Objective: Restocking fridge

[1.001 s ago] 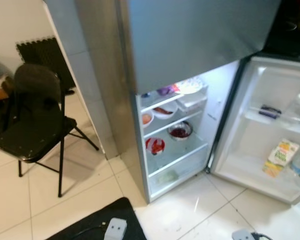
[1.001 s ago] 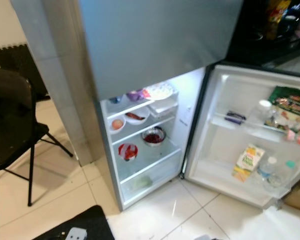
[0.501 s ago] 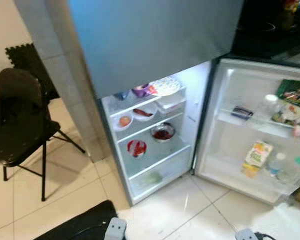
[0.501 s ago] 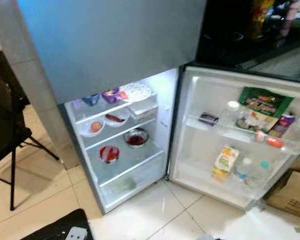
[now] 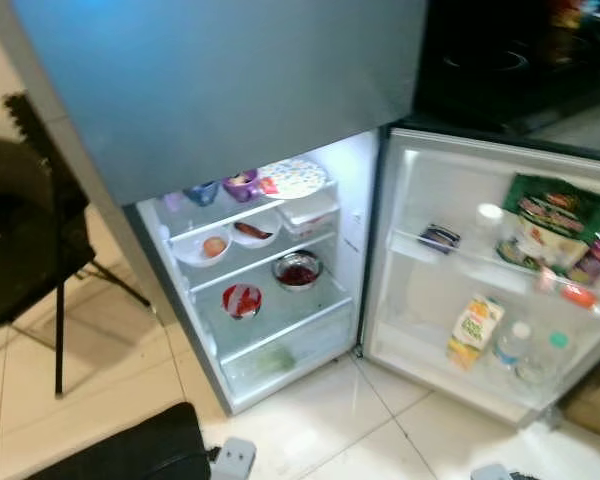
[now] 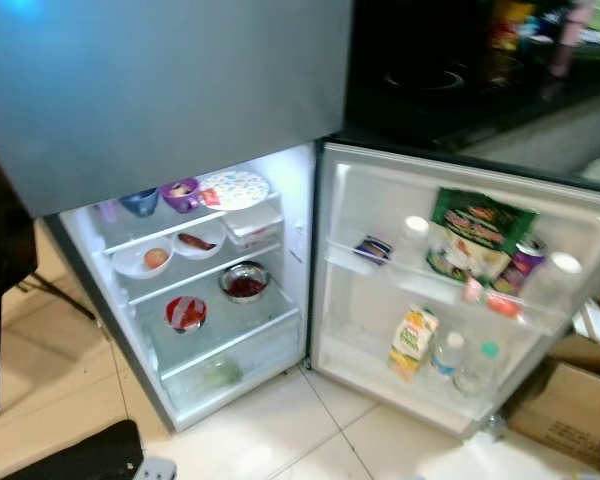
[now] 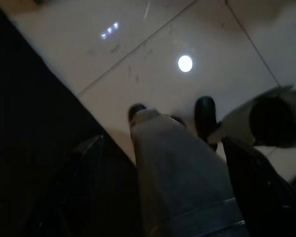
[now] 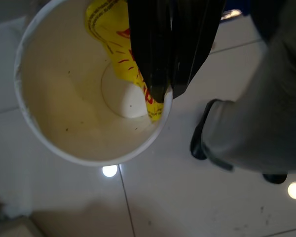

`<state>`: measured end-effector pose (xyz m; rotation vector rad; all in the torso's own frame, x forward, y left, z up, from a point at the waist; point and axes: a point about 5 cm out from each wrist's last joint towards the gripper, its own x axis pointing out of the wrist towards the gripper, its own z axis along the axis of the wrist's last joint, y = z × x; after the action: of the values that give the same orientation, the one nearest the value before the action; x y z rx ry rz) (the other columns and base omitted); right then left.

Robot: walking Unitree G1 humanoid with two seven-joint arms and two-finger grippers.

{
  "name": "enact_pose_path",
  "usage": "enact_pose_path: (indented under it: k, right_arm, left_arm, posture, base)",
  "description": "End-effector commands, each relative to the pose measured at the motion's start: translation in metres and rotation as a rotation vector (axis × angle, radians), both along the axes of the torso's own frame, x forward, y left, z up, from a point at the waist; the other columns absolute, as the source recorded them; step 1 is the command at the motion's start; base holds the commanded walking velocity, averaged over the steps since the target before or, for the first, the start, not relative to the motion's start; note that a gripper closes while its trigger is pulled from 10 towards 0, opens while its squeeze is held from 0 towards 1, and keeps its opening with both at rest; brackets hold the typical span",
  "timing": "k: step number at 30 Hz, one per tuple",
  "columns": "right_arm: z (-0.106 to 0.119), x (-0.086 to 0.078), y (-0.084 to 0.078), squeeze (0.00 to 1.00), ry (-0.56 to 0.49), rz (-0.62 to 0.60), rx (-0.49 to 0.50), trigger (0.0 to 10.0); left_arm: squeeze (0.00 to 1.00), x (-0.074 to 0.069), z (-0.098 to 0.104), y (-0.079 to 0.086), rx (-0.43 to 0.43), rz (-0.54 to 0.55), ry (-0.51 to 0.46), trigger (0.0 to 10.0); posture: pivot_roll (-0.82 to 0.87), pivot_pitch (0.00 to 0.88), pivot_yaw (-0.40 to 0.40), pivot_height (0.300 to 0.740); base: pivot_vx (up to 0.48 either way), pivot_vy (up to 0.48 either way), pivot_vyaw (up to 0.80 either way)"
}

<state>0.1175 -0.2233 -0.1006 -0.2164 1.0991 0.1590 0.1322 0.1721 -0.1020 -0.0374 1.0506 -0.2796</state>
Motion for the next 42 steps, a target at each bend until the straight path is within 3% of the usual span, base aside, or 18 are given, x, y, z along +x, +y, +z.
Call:
enact_pose_path:
  k: [1, 12, 22, 28, 31, 37, 39, 40, 42]
  right_arm:
    - [0.0, -0.001, 0.001, 0.0, -0.003, -0.005, 0.01, 10.0]
    - [0.002, 0.004, 0.003, 0.0, -0.031, 0.003, 0.04, 10.0]
    - [0.008, 0.021, 0.012, 0.0, -0.077, 0.123, 0.102, 10.0]
    - [0.025, 0.056, 0.039, 0.0, -0.185, 0.363, 0.264, 10.0]
    - [0.036, 0.073, 0.049, 0.0, -0.243, 0.42, 0.336, 10.0]
    - [0.051, 0.094, 0.061, 0.0, -0.32, 0.492, 0.398, 10.0]
    - [0.07, 0.118, 0.07, 0.0, -0.422, 0.582, 0.385, 10.0]
    - [0.07, 0.118, 0.07, 0.0, -0.422, 0.582, 0.385, 10.0]
    - [0.087, 0.136, 0.078, 0.0, -0.516, 0.637, 0.387, 10.0]
  left_arm:
    - [0.0, -0.01, -0.004, 0.001, 0.006, -0.008, 0.044, 10.0]
    - [0.0, -0.011, -0.004, 0.002, 0.01, -0.007, 0.047, 10.0]
    - [0.0, -0.011, -0.004, 0.003, 0.027, 0.013, 0.05, 10.0]
    - [0.0, -0.01, -0.004, 0.003, 0.035, 0.024, 0.044, 10.0]
    - [0.0, -0.009, -0.004, 0.004, 0.035, 0.032, 0.037, 10.0]
    - [0.0, -0.005, -0.002, 0.005, 0.033, 0.04, 0.022, 10.0]
    - [0.0, -0.003, -0.001, 0.005, 0.039, 0.035, 0.011, 10.0]
    - [0.0, -0.003, -0.001, 0.005, 0.039, 0.035, 0.011, 10.0]
    - [0.0, -0.002, -0.001, 0.005, 0.041, 0.032, 0.006, 10.0]
  posture:
    - [-0.03, 0.0, 0.008, 0.74]
    - [-0.04, 0.0, 0.01, 0.74]
    - [-0.03, 0.0, 0.008, 0.74]
    - [-0.04, 0.0, 0.009, 0.74]
    - [-0.04, 0.0, 0.01, 0.74]
    - [-0.03, 0.0, 0.009, 0.74]
    - [-0.03, 0.0, 0.008, 0.74]
    - [-0.03, 0.0, 0.008, 0.74]
    - [-0.04, 0.0, 0.008, 0.74]
  base:
    - [0.0, -0.33, 0.8]
    - [0.0, -0.249, 0.21]
    - [0.0, 0.0, 0.0]
    - [0.0, 0.0, 0.0]
    - [0.0, 0.0, 0.0]
    - [0.0, 0.0, 0.0]
    - [0.0, 0.0, 0.0]
    - [0.0, 0.0, 0.0]
    - [0.0, 0.0, 0.0]
